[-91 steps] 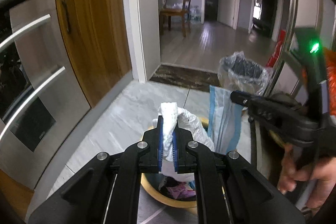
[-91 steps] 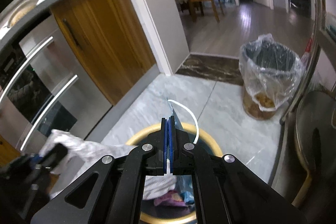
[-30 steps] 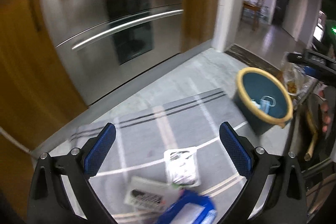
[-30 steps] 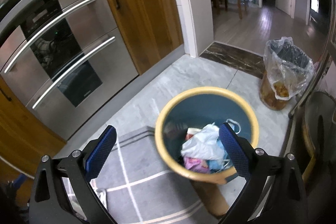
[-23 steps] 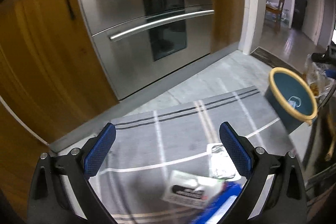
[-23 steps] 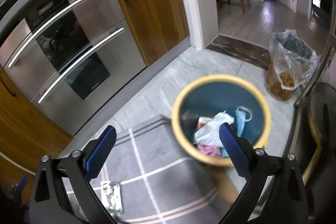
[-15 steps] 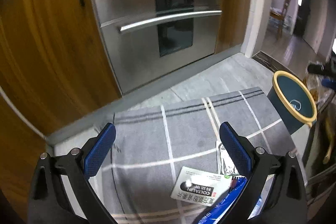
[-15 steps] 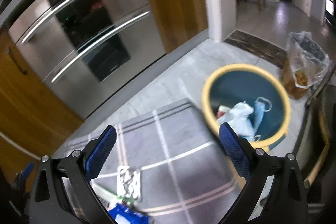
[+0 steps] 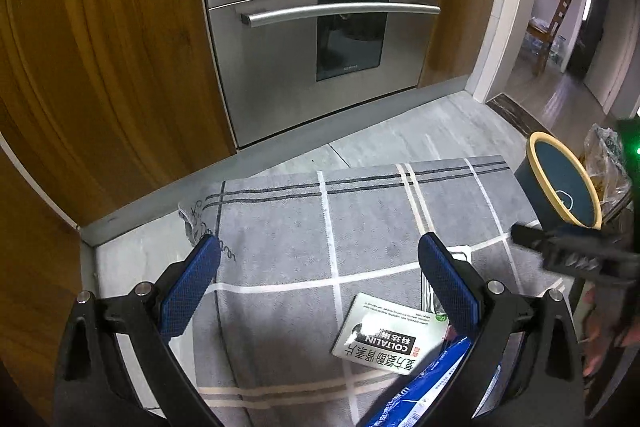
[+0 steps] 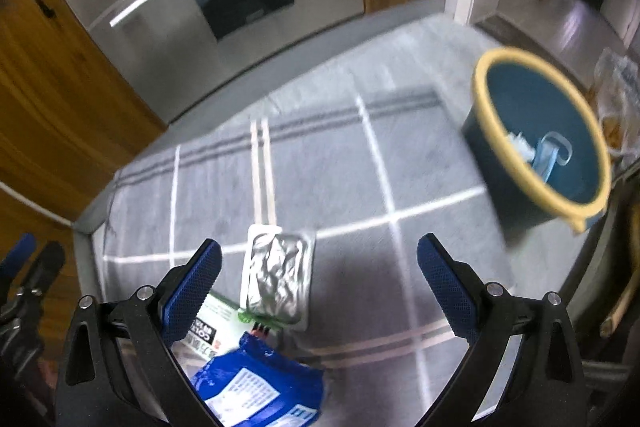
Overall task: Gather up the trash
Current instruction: 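Move both tools back over the mat toward the foil pack, then grasp the silver foil blister pack with the right tool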
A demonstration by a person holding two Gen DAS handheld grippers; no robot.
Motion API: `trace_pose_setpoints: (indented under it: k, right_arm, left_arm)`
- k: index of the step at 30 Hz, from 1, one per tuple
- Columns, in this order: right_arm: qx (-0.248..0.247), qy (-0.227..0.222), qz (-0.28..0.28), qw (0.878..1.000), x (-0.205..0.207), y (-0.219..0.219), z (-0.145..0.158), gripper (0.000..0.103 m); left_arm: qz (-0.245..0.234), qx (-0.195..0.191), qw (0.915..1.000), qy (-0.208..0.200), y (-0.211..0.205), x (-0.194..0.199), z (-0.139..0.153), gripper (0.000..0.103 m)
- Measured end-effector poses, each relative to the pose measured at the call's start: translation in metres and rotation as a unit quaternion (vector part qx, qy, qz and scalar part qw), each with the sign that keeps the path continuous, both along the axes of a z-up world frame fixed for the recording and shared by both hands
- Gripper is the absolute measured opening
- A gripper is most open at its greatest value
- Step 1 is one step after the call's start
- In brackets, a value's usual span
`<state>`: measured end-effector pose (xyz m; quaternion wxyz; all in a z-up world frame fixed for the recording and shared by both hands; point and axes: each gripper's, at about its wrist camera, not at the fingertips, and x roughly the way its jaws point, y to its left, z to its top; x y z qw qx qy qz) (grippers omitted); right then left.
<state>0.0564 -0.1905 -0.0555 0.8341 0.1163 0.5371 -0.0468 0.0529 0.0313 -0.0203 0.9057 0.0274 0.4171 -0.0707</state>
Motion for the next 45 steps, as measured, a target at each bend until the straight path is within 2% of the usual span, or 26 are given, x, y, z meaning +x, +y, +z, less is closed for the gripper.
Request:
trace_pose_setpoints:
  k: [7,13,20,23,26,28,29,34,38,45]
  right_arm:
    - [0.004,0.042,0.000,0.999,0.015,0.017,-0.031,0.097]
    - [-0.009,0.076,0.020,0.997,0.029,0.038,-0.060,0.097]
    - [0.007,0.114,0.015,0.993,0.040,0.051,-0.089,0.096]
    - [-0.001,0.128,0.019,0.992,0.042,0.056,-0.097,0.095]
    - [-0.038,0.138,0.036,0.989,0.043,0.066,-0.101,0.091]
    - [-0.053,0.134,0.045,0.989,0.043,0.071,-0.100,0.082]
    - [-0.055,0.128,0.047,0.989,0.044,0.072,-0.097,0.070]
    - [-0.040,0.124,0.042,0.991,0.047,0.066,-0.092,0.069]
    - [-0.035,0.103,0.022,0.994,0.043,0.043,-0.077,0.069]
    - [-0.037,0.060,0.003,0.997,0.038,0.019,-0.056,0.069]
  left_arm:
    - [-0.008,0.020,0.9998,0.002,0.001,0.002,-0.005,0.097]
    - [-0.004,0.012,0.9999,0.010,0.010,0.005,-0.008,0.097]
    - [-0.008,0.014,0.9997,0.017,0.013,0.008,-0.010,0.097]
    - [-0.008,0.010,0.9997,0.022,0.013,0.009,-0.013,0.097]
    - [-0.010,0.008,0.9996,0.026,0.012,0.011,-0.014,0.097]
    - [-0.013,0.012,0.9995,0.028,0.010,0.012,-0.015,0.097]
    - [-0.015,0.015,0.9994,0.028,0.008,0.012,-0.016,0.097]
    - [-0.029,0.029,0.9987,0.030,0.000,0.012,-0.021,0.097]
    - [-0.041,0.038,0.9977,0.039,-0.007,0.011,-0.028,0.097]
    - [-0.070,0.047,0.9930,0.082,-0.026,0.012,-0.056,0.097]
